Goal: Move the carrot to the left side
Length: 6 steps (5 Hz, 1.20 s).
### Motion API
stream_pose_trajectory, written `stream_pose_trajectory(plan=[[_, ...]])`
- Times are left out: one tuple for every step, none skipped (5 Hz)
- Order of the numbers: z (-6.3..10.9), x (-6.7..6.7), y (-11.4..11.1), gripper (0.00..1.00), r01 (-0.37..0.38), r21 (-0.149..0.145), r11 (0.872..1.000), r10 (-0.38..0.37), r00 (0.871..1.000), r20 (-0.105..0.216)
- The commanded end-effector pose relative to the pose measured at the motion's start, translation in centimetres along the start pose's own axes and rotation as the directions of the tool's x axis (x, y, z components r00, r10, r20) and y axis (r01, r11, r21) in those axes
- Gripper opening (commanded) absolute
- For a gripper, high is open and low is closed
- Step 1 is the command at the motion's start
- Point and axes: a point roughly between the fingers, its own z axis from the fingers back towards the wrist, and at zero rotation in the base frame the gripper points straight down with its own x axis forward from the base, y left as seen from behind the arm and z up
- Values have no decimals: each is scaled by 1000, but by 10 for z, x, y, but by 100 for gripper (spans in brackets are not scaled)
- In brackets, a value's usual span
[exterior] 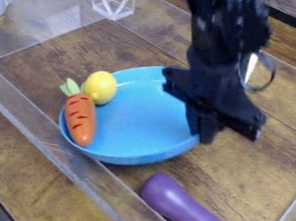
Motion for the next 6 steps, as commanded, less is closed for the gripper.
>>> stream_pose_trajectory(plan=[[38,29,15,0,-67,-4,998,67,994,86],[40,32,16,100,-88,5,996,87,993,83],[33,25,18,100,-103,7,995,102,992,69],[34,18,26,100,-130,19,991,129,990,58],[34,14,39,100,-233,66,970,229,971,64],[32,15,49,100,-294,98,951,287,954,82]])
